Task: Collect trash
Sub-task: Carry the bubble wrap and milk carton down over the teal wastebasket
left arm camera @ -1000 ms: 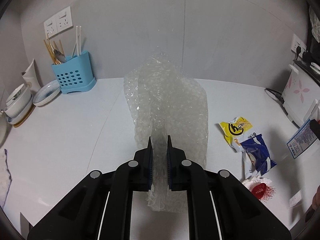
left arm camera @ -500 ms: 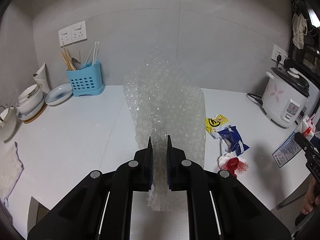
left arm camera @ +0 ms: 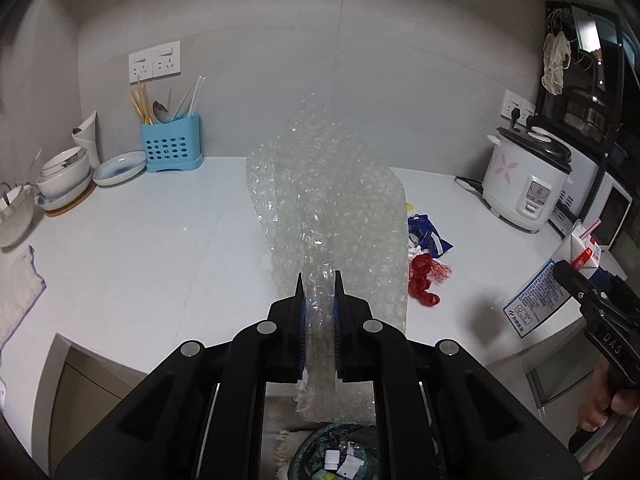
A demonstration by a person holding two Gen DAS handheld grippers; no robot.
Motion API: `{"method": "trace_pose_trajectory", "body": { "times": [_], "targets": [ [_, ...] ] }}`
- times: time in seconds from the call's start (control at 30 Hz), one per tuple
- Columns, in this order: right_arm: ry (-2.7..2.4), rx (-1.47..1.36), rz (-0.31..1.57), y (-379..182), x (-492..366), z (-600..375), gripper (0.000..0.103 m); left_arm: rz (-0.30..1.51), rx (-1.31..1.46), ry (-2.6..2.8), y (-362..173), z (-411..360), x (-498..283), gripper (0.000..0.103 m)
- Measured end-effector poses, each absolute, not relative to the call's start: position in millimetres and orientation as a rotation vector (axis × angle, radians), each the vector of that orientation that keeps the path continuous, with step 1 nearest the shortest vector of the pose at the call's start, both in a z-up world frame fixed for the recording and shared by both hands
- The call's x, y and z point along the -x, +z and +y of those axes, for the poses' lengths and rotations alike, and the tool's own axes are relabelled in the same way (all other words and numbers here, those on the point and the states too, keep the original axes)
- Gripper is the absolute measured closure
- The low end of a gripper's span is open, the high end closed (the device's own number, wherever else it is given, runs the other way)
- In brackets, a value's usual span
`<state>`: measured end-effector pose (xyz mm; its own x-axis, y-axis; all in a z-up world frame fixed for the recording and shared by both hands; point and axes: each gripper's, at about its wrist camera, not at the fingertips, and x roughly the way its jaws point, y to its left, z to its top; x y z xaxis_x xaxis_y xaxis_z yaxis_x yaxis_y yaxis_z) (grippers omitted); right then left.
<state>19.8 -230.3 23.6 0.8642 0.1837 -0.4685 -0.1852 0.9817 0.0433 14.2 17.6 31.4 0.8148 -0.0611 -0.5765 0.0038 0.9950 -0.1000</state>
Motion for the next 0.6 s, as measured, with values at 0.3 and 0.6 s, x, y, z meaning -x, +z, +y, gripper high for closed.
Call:
{"method": "trace_pose_trajectory", "body": {
  "times": [0.3,0.6],
  "targets": [
    [0.241,0.007,0.494,7.4,28.2,-213.6,0.04,0.601,0.116,-0.059,10.2,19.5,42.4,0.094],
    [0.266,0.008,0.526,-15.3,63.3,-206.2,0.04,0.618,0.114,-0.088,-17.0,16.7,90.3,0.094]
  ]
}}
